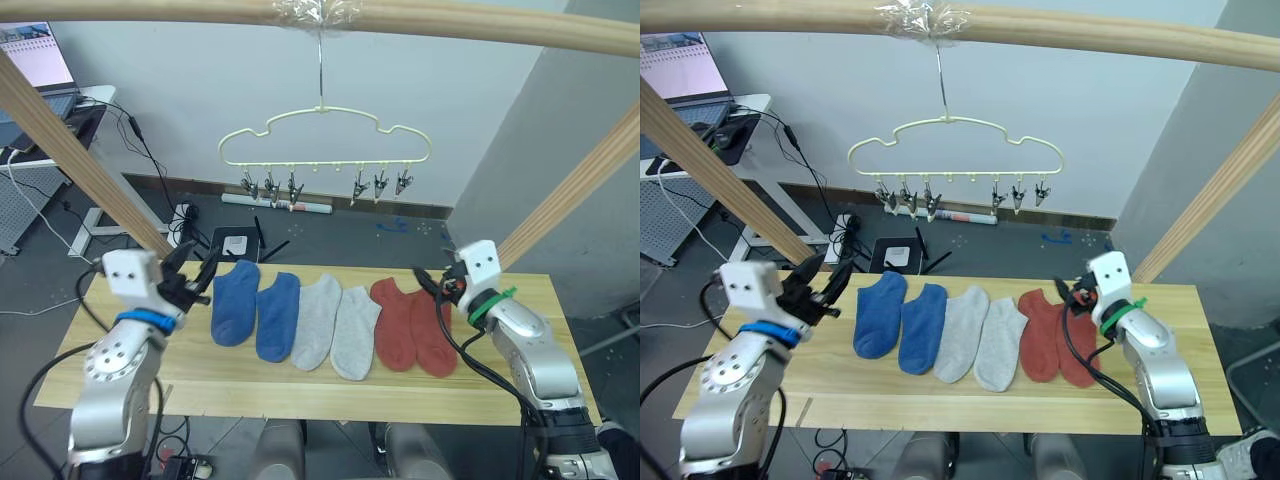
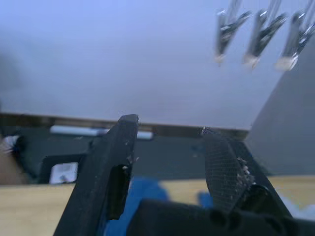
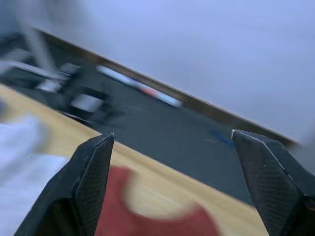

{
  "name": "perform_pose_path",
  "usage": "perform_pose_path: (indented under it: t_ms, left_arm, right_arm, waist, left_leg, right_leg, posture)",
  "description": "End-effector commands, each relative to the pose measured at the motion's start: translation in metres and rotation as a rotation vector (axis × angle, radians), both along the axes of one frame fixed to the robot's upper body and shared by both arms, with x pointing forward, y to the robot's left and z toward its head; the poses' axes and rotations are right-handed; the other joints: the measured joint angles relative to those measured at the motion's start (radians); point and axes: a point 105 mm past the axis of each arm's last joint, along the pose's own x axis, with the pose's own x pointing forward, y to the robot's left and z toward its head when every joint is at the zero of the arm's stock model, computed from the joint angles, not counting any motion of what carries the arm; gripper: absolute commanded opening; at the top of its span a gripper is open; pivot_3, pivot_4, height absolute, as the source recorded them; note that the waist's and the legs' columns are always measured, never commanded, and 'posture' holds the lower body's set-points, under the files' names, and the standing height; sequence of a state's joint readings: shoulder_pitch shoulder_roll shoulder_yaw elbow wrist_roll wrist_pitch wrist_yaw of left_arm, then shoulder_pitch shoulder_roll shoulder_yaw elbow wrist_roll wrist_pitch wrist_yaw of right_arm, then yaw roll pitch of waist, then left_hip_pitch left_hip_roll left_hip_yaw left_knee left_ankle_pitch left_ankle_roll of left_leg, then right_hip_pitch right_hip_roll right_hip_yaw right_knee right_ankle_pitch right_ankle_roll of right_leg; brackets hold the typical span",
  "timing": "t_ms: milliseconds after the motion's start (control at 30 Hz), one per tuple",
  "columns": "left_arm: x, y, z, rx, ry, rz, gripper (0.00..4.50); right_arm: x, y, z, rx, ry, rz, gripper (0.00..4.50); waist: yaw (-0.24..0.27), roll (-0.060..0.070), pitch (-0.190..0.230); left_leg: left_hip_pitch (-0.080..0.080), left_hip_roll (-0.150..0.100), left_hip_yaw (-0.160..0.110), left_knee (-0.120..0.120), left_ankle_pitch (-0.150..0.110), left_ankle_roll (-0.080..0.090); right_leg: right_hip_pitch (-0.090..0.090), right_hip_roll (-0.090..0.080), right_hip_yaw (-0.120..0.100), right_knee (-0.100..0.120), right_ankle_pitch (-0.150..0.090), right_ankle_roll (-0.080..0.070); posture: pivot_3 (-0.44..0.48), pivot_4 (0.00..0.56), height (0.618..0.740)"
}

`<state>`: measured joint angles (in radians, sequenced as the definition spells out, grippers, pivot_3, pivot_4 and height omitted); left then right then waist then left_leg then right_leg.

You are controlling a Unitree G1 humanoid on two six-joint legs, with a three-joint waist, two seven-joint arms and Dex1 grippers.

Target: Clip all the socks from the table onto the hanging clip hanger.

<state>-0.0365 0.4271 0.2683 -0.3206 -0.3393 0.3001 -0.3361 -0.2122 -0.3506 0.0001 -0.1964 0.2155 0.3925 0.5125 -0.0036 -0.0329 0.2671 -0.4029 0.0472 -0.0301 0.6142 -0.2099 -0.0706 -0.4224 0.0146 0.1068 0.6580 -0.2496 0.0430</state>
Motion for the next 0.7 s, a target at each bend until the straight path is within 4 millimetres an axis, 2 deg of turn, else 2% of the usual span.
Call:
perform_pose_path:
  t_ms: [33, 167, 367, 533, 700]
  left_arm:
    - [0.007, -0.017, 0.018, -0.023, -0.044, -0.054, 2.31]
    - [0.021, -0.022, 0.033, -0.041, -0.08, -0.057, 2.31]
    - [0.039, -0.033, 0.05, -0.087, -0.12, -0.077, 2.31]
    - [0.051, -0.039, 0.059, -0.11, -0.138, -0.095, 2.31]
    - [0.059, -0.042, 0.064, -0.108, -0.15, -0.113, 2.31]
  right_arm:
    - [-0.017, 0.038, 0.039, 0.088, -0.067, 0.259, 3.99]
    - [-0.03, 0.07, 0.072, 0.154, -0.109, 0.439, 3.99]
    - [-0.043, 0.103, 0.111, 0.275, -0.141, 0.542, 3.99]
    - [-0.049, 0.117, 0.128, 0.316, -0.161, 0.578, 3.99]
    - [-0.051, 0.124, 0.141, 0.343, -0.181, 0.594, 3.99]
  waist:
    - [-0.005, -0.001, 0.007]
    - [-0.004, -0.001, 0.018]
    - [-0.001, -0.002, 0.038]
    - [0.0, -0.003, 0.041]
    - [-0.001, -0.002, 0.045]
  left_leg:
    - [0.0, 0.0, -0.001, 0.0, 0.0, 0.0]
    - [-0.005, 0.0, -0.006, -0.001, 0.0, 0.0]
    - [-0.01, 0.0, -0.012, 0.0, 0.0, -0.001]
    - [-0.019, -0.001, -0.013, 0.001, 0.0, -0.001]
    - [-0.022, -0.001, -0.015, 0.001, 0.0, -0.001]
  right_leg:
    - [0.0, 0.0, 0.0, 0.0, 0.0, 0.001]
    - [-0.003, 0.001, -0.005, 0.0, 0.0, 0.002]
    - [-0.005, 0.001, -0.011, 0.0, 0.0, 0.002]
    - [-0.014, 0.0, -0.011, 0.002, 0.001, 0.001]
    - [-0.018, 0.0, -0.014, 0.004, 0.001, 0.001]
  posture:
    - [0.119, 0.293, 0.74]
    - [0.101, 0.315, 0.74]
    - [0.08, 0.342, 0.74]
    - [0.071, 0.353, 0.74]
    - [0.062, 0.358, 0.74]
